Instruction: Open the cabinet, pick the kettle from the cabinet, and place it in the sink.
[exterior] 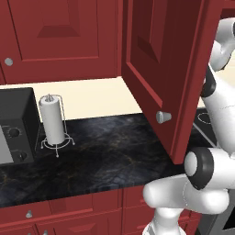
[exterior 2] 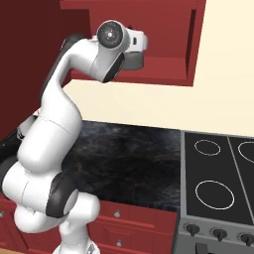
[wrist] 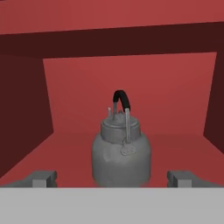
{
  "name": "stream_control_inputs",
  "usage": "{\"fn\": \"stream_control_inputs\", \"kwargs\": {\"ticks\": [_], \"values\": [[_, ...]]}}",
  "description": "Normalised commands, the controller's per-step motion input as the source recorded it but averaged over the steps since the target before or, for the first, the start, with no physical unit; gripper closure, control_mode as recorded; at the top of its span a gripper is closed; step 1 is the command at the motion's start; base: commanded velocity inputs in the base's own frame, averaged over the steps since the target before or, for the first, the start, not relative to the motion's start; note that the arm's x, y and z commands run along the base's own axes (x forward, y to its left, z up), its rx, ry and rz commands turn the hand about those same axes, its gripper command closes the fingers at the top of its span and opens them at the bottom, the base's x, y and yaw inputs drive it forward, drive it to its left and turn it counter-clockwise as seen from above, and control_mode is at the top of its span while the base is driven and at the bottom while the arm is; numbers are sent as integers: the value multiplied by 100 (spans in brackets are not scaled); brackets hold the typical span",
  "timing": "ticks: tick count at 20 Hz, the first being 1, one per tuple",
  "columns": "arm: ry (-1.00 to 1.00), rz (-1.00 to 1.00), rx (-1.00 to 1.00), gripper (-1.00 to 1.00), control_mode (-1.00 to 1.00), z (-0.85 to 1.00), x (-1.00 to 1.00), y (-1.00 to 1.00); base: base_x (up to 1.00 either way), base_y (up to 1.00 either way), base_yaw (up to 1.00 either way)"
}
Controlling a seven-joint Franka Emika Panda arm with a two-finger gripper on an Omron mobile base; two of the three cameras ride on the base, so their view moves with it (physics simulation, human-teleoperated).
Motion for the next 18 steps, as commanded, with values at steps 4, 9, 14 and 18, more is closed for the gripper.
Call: {"fn": "stream_control_inputs", "kwargs": {"ticks": [4, 9, 14, 18], "values": [[0, 0, 0, -100, -100, 7, 28, 0, 0, 0, 0], [0, 1, 0, -100, -100, 5, 27, 0, 0, 0, 0], [1, 3, 0, -100, -100, 0, 25, -1, 0, 0, 0], [1, 2, 0, -100, -100, 0, 27, -7, 0, 0, 0]]}}
